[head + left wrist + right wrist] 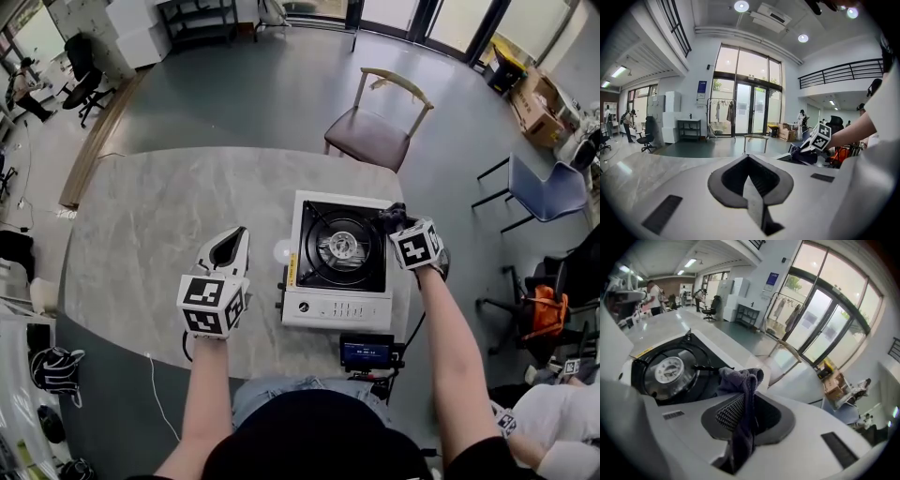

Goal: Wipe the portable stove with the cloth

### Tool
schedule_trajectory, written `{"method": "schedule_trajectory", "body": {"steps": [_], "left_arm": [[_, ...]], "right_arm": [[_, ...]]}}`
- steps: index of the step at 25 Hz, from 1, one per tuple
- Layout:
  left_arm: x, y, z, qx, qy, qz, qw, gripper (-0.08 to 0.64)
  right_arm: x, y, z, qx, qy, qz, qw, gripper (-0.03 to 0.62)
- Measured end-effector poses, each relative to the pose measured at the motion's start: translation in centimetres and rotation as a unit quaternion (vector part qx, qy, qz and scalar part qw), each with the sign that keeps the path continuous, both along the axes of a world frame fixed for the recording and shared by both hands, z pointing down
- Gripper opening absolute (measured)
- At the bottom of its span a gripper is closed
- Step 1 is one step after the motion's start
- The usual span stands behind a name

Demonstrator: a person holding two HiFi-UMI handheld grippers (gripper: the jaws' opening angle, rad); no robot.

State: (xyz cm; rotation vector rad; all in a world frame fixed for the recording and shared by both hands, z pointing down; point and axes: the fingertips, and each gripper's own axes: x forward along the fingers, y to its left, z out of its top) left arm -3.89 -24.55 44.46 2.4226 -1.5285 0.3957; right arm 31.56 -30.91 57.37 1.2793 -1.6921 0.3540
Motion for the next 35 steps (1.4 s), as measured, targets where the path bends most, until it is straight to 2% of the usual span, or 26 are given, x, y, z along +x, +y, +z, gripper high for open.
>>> {"method": "schedule_trajectory", "body": {"steps": [3,5,9,12,15,19,21,25,29,33,35], "left_arm": [[-0.2,0.1,0.0,0.001,0.004,-0.001,1.0000,-0.002],[-0.6,0.1,0.1,0.001,0.007,-0.006,1.0000,-0.002],[-1.5,0.0,0.3,-0.001,0.013,-0.018,0.9997,-0.002],[-2.1,0.1,0.6,-0.002,0.016,-0.026,0.9995,-0.002],[-2.8,0.2,0.8,-0.005,0.016,-0.036,0.9992,-0.002],[-4.3,0.5,1.0,-0.007,0.013,-0.052,0.9985,-0.002],[-5.0,0.6,1.1,-0.009,0.014,-0.061,0.9980,-0.002],[-6.4,1.1,1.7,-0.017,0.020,-0.079,0.9965,-0.002],[-7.3,1.3,2.1,-0.025,0.047,-0.092,0.9943,-0.002],[-7.6,1.0,2.1,-0.026,0.059,-0.100,0.9929,-0.002],[-7.4,0.7,2.1,-0.025,0.064,-0.097,0.9930,-0.002]], "right_arm": [[2.2,-0.7,-1.1,0.029,-0.003,0.037,0.999,0.074],[2.4,-1.7,-2.2,0.047,-0.013,0.028,0.998,0.074],[1.3,-4.4,-4.5,0.056,-0.003,-0.029,0.998,0.074],[-0.8,-6.2,-5.9,0.046,-0.006,-0.095,0.994,0.074],[-3.3,-7.4,-6.0,0.008,-0.018,-0.156,0.988,0.074],[-6.1,-8.5,-5.1,-0.051,-0.035,-0.203,0.977,0.074],[-7.0,-8.7,-4.5,-0.080,-0.041,-0.217,0.972,0.074],[-7.7,-7.9,-2.4,-0.145,-0.023,-0.239,0.960,0.074],[-8.3,-6.4,0.0,-0.202,-0.025,-0.241,0.949,0.071],[-8.7,-5.8,0.7,-0.217,0.000,-0.261,0.941,0.067],[-9.2,-5.2,0.7,-0.231,0.021,-0.289,0.929,0.067]]}}
